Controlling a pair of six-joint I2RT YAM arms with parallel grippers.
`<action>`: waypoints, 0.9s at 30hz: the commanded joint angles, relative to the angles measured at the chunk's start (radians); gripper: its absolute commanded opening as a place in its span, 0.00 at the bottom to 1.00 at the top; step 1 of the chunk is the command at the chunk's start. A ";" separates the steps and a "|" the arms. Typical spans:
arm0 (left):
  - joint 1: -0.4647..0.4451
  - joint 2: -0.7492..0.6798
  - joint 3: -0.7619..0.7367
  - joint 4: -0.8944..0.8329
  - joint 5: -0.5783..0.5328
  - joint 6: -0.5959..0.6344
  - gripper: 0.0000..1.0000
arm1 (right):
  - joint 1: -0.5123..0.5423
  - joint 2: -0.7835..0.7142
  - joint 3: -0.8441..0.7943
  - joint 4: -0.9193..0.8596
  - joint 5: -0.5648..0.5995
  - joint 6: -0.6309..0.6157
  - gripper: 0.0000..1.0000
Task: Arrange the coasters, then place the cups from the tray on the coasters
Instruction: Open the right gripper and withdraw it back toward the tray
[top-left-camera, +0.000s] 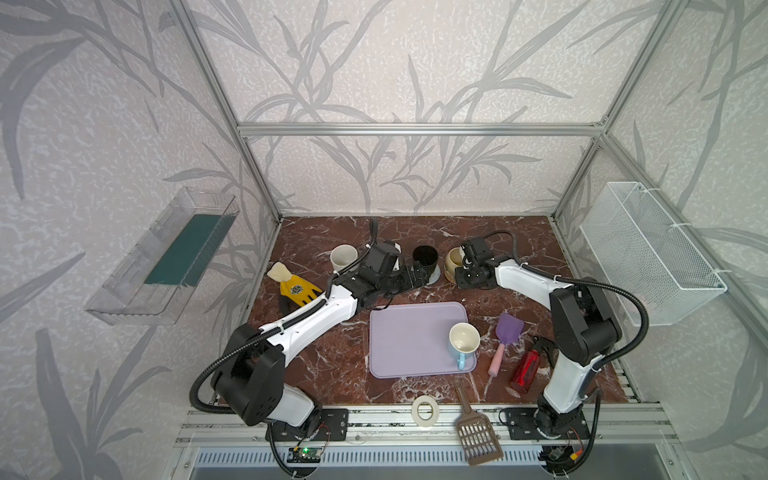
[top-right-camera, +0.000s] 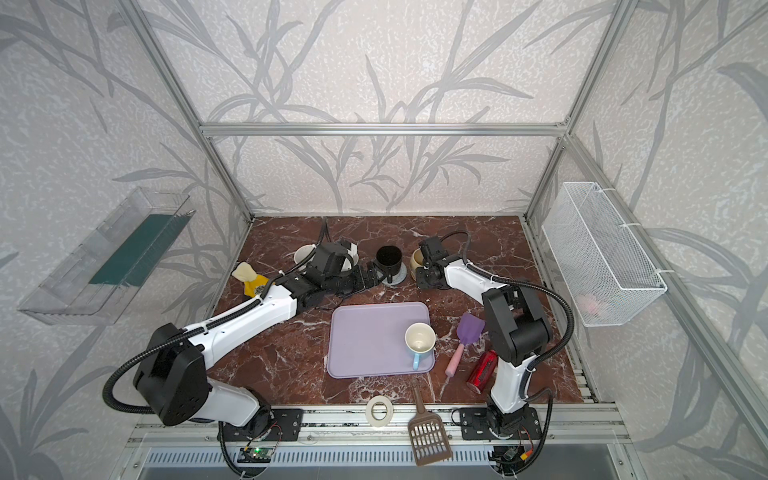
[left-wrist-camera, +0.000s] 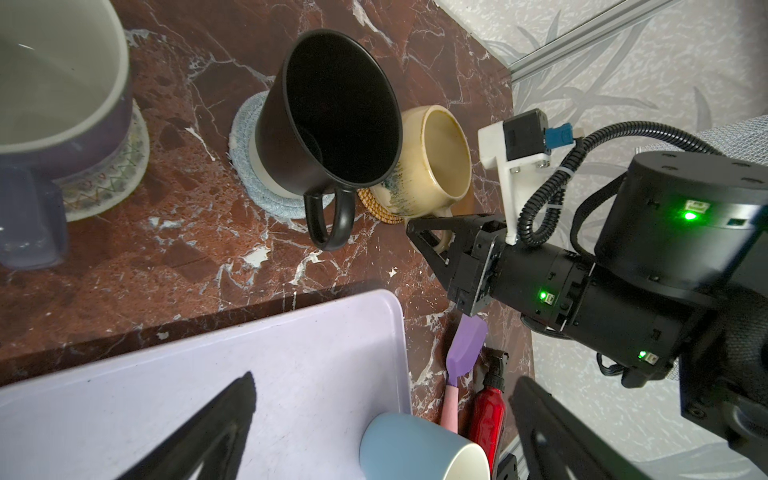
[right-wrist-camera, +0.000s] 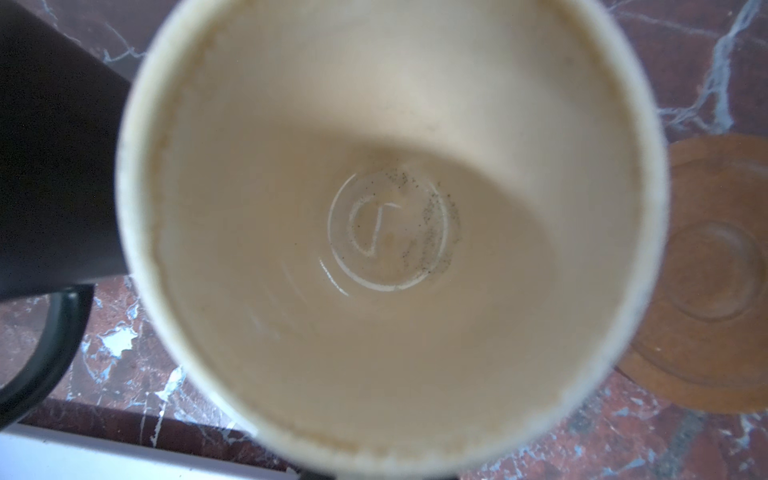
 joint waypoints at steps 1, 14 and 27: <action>0.004 -0.022 -0.010 0.024 0.000 -0.013 0.98 | -0.005 -0.068 -0.023 0.027 0.036 -0.002 0.23; 0.000 -0.020 -0.008 0.032 0.015 -0.026 0.98 | -0.005 -0.120 -0.019 -0.011 -0.019 0.034 0.45; -0.036 -0.055 -0.030 0.046 0.039 -0.063 0.98 | -0.009 -0.382 -0.126 -0.077 -0.132 0.073 0.67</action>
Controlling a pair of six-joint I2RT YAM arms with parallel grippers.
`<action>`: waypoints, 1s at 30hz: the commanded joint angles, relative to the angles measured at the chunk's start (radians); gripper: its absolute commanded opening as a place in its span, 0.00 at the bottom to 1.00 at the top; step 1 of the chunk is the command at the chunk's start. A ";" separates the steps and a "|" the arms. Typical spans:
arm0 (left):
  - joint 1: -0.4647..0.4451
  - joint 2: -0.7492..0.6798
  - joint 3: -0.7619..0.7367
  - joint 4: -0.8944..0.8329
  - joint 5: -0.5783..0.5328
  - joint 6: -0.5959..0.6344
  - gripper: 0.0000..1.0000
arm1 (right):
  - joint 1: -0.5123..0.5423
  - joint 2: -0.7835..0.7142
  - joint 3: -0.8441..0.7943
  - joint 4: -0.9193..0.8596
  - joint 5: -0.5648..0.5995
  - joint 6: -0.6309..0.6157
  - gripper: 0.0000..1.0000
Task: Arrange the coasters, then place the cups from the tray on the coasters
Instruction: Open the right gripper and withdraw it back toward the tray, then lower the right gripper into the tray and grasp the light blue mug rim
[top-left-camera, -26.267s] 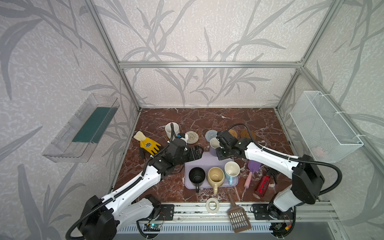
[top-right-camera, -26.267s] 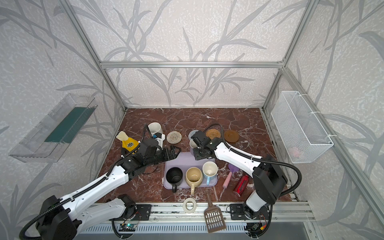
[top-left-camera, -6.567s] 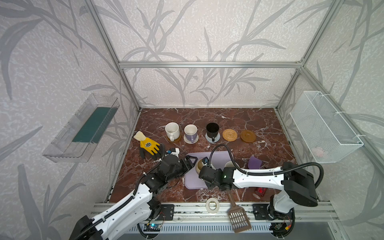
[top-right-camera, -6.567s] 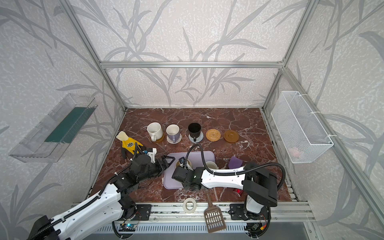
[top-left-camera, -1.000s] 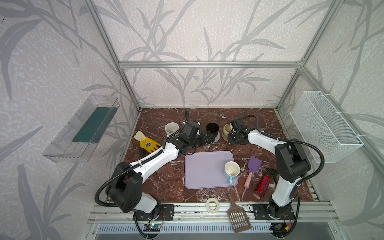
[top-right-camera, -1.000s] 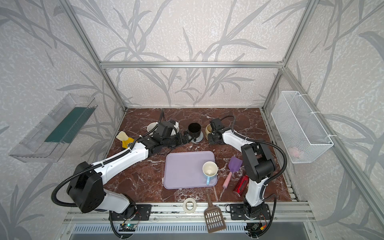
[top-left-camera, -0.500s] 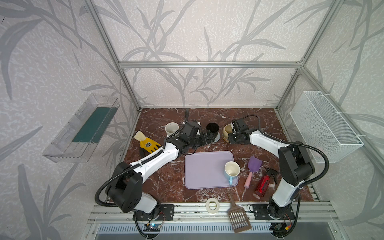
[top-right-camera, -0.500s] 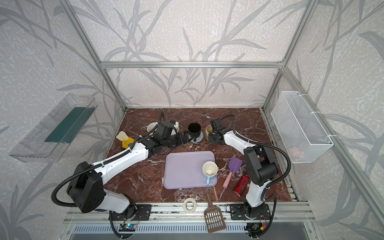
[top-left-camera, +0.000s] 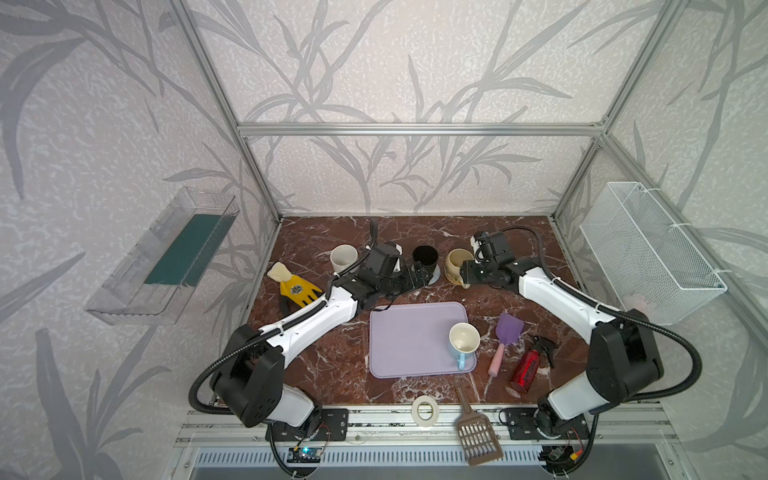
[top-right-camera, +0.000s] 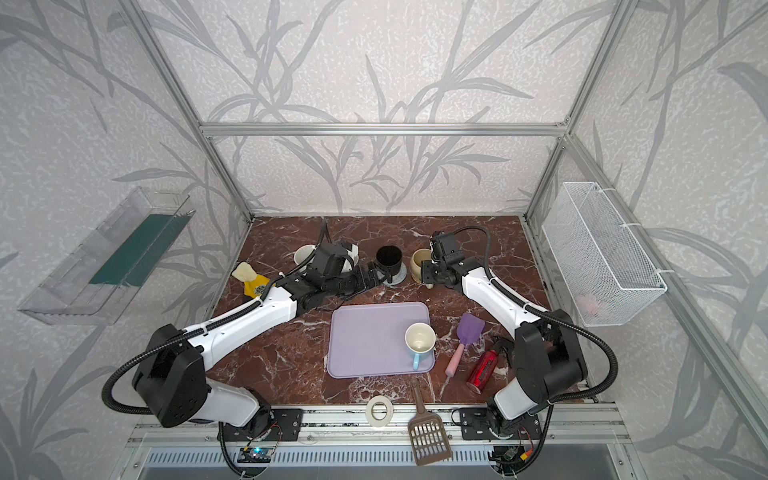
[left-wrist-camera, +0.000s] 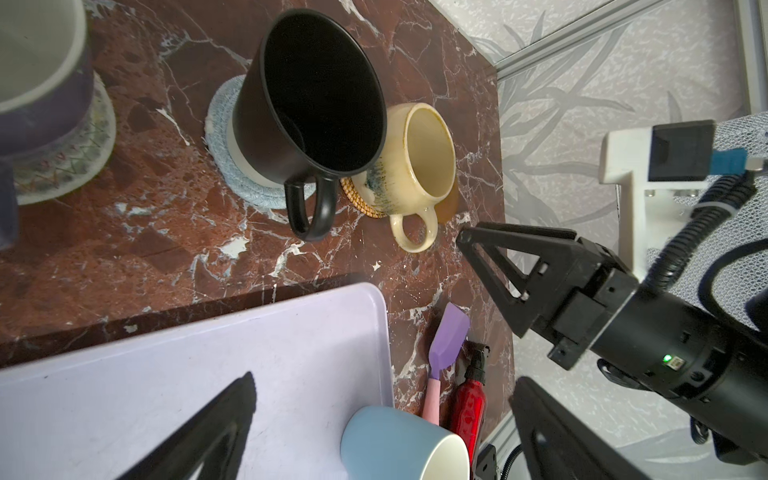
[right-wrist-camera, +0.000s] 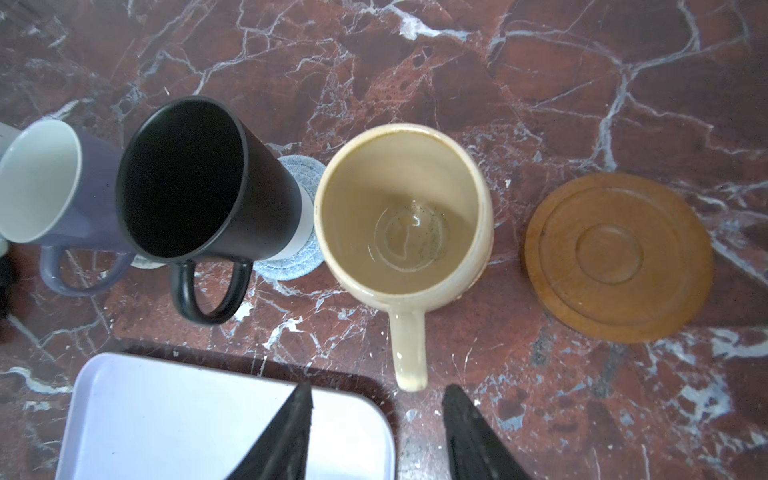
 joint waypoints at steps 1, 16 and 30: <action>-0.018 -0.039 -0.010 0.017 0.012 -0.017 0.98 | -0.004 -0.099 -0.038 -0.071 -0.056 0.005 0.77; -0.107 -0.056 -0.011 -0.085 0.114 0.011 0.99 | 0.062 -0.465 -0.178 -0.429 -0.094 0.013 0.99; -0.174 -0.101 -0.098 -0.090 0.073 -0.038 0.99 | 0.381 -0.584 -0.272 -0.530 0.009 0.232 0.99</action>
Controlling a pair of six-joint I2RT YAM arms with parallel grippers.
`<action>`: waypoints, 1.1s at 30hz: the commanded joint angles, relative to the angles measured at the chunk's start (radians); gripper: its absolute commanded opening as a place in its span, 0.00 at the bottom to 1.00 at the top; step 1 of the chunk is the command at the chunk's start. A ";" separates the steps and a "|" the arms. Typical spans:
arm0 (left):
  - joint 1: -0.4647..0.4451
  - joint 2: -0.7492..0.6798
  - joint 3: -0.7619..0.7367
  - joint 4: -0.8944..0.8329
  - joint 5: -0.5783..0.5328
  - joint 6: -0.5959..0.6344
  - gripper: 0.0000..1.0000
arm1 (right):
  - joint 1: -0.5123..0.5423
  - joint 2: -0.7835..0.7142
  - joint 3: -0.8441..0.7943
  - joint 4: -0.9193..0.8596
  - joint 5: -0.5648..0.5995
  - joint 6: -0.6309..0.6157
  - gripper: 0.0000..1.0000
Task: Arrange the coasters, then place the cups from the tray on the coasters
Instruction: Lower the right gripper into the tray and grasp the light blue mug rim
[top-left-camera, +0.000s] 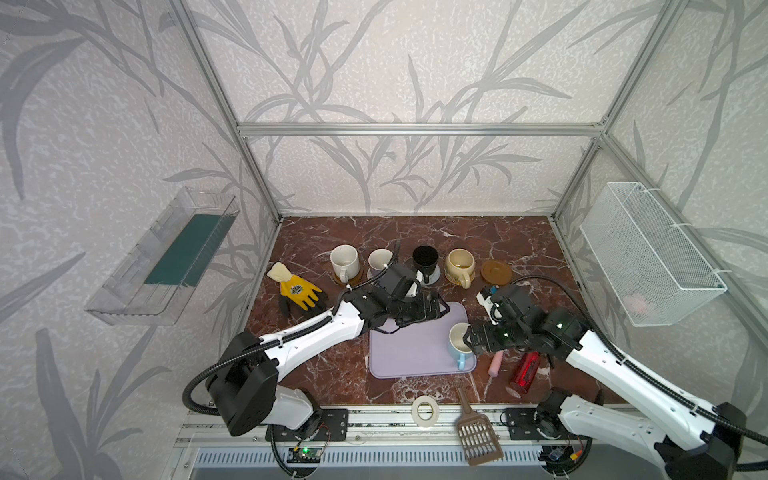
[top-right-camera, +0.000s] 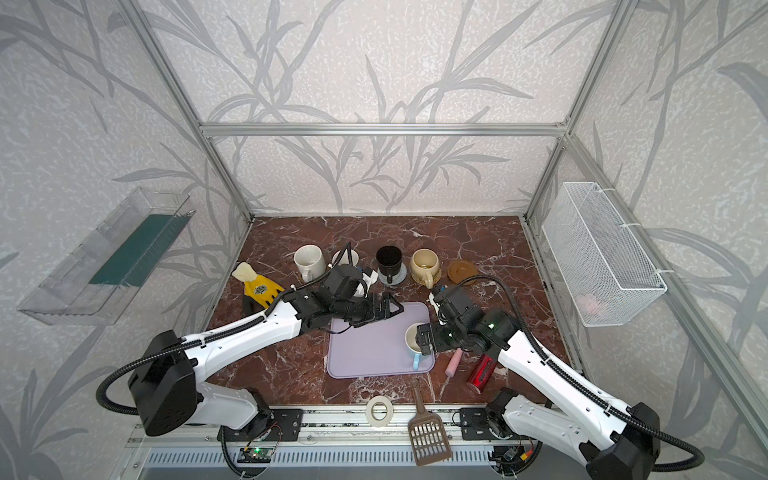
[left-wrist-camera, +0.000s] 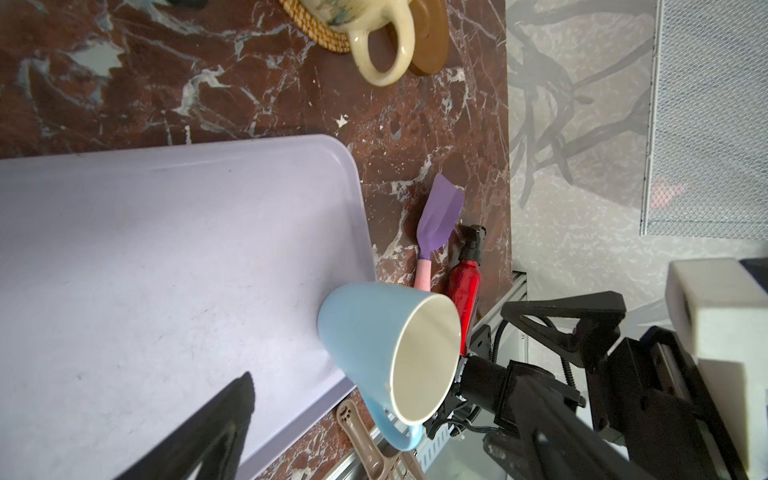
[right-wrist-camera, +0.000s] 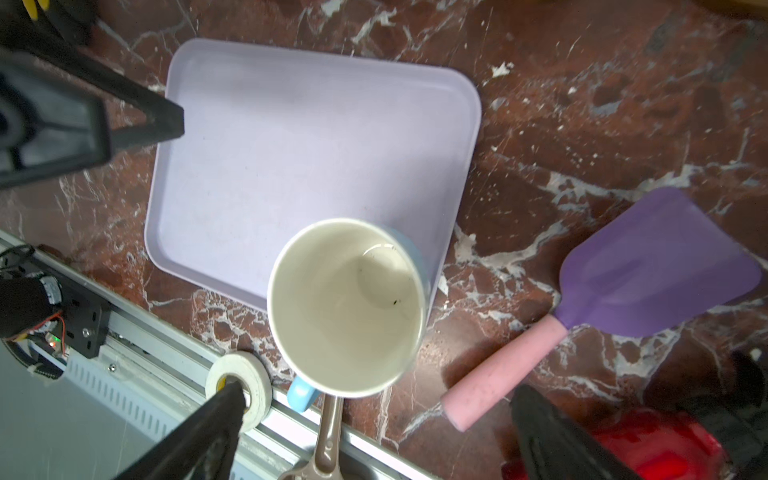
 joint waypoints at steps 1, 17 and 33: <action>-0.014 -0.057 -0.028 -0.008 -0.031 -0.038 0.99 | 0.049 -0.043 -0.029 -0.042 0.039 0.096 0.99; -0.096 -0.146 -0.141 -0.006 -0.147 -0.141 0.99 | 0.375 -0.014 -0.126 0.087 0.290 0.275 0.96; -0.132 -0.089 -0.138 0.015 -0.161 -0.154 0.99 | 0.399 0.087 -0.189 0.155 0.359 0.285 0.81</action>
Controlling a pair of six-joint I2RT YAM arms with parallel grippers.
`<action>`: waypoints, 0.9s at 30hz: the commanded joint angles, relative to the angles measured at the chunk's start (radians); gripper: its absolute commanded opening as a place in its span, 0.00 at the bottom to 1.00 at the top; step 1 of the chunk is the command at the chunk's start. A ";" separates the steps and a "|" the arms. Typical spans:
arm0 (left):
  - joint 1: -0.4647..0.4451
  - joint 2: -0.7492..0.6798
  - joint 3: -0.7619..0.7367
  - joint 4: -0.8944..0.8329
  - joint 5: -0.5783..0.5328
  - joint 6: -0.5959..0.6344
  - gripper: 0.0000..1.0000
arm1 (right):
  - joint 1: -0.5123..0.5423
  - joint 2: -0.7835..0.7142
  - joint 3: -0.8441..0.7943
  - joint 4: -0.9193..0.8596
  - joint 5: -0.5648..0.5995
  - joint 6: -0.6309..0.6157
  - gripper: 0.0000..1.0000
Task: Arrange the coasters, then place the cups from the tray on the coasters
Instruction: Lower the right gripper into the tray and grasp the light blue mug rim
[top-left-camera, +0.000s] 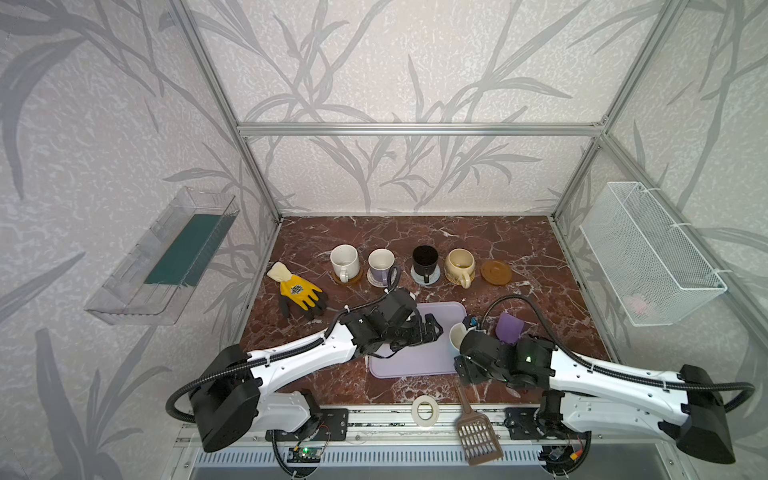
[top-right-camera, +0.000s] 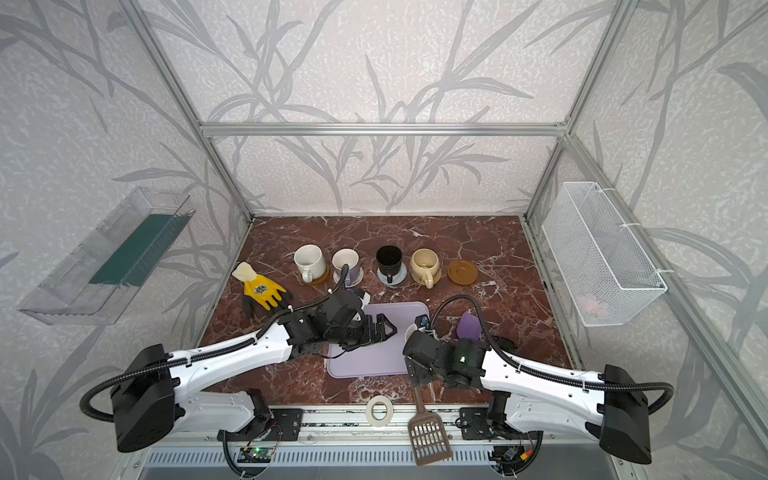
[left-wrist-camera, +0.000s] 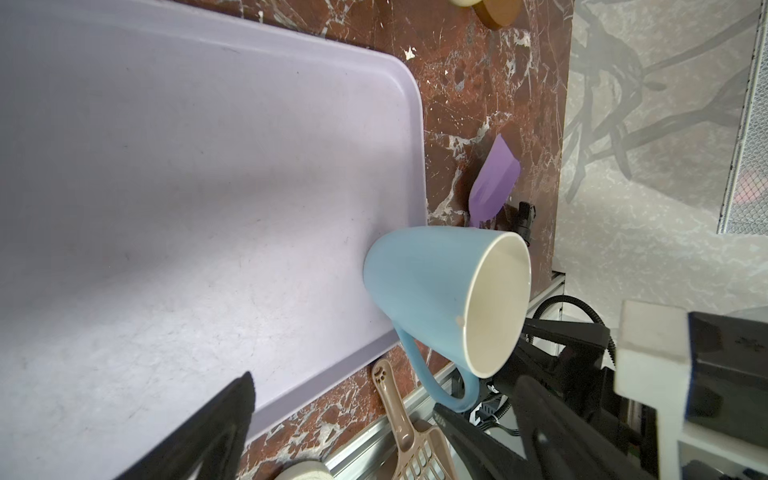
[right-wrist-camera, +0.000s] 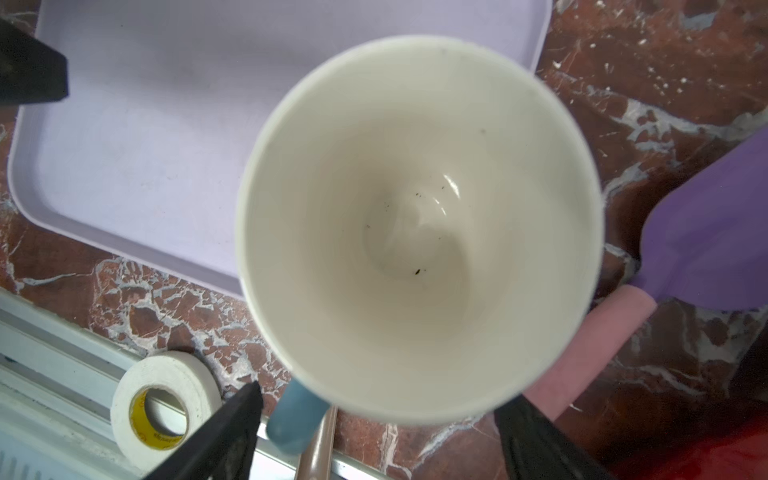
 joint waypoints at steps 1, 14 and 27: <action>-0.010 0.014 0.021 0.014 -0.019 -0.018 0.99 | 0.008 0.013 -0.006 -0.012 0.061 0.012 0.78; -0.013 0.002 -0.039 0.119 -0.038 -0.074 0.99 | -0.002 -0.003 -0.043 0.013 0.101 -0.004 0.44; -0.014 -0.036 -0.082 0.153 -0.068 -0.104 0.99 | -0.005 0.051 -0.052 0.056 0.075 0.007 0.35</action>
